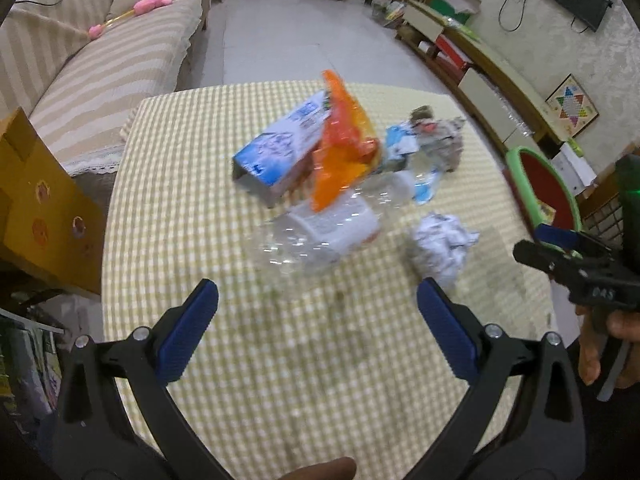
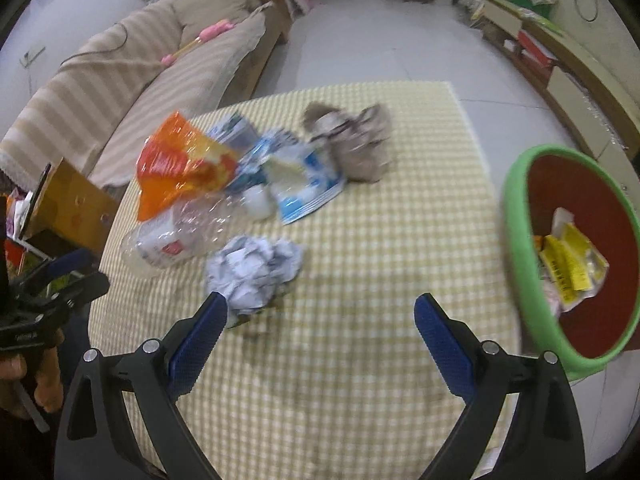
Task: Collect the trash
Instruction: 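Move both open tools back toward the table trash, then grasp the clear plastic bottle with left tool while right tool grasps crumpled paper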
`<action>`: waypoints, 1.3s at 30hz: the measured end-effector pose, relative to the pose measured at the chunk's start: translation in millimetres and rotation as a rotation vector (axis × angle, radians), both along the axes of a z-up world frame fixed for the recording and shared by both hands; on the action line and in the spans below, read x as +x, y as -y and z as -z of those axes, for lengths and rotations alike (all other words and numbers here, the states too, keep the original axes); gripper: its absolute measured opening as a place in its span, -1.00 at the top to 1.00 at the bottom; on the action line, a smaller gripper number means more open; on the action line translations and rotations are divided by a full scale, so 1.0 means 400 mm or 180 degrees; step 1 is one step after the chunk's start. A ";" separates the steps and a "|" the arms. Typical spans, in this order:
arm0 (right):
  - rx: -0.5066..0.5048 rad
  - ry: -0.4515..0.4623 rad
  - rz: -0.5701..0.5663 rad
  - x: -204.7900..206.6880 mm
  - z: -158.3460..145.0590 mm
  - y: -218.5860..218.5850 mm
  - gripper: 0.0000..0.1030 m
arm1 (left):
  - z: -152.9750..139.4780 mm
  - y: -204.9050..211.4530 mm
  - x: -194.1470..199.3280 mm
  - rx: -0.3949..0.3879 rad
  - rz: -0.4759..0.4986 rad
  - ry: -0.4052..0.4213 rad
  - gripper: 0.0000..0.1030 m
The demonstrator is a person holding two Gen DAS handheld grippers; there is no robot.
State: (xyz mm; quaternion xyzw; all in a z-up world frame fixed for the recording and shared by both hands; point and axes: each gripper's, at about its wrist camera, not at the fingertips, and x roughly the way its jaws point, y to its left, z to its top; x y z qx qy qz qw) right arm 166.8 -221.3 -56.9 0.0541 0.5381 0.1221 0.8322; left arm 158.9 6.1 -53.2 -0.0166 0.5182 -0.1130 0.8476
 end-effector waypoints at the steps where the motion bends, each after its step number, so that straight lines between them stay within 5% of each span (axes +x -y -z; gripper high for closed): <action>1: 0.0000 -0.0013 -0.0020 0.002 0.005 -0.013 -0.77 | 0.009 -0.003 0.008 0.0031 0.0009 -0.0019 -0.89; 17: 0.0035 -0.0282 -0.0050 0.067 0.106 -0.136 -0.73 | 0.109 0.039 0.112 0.0490 0.0525 -0.0193 -0.89; 23: -0.0026 -0.0328 -0.0125 0.085 0.131 -0.156 -0.50 | 0.123 0.061 0.130 0.0477 0.0595 -0.0196 -0.81; 25: -0.0050 -0.0329 -0.0187 0.088 0.134 -0.166 -0.38 | 0.131 0.060 0.136 0.0447 0.0583 -0.0227 -0.57; 30: -0.0165 -0.0291 -0.0331 0.082 0.131 -0.191 -0.04 | 0.132 0.061 0.133 0.0386 0.0576 -0.0239 -0.49; 39: -0.0265 -0.0309 -0.0366 0.055 0.108 -0.147 0.05 | 0.133 0.064 0.058 0.0379 0.0510 -0.0244 -0.47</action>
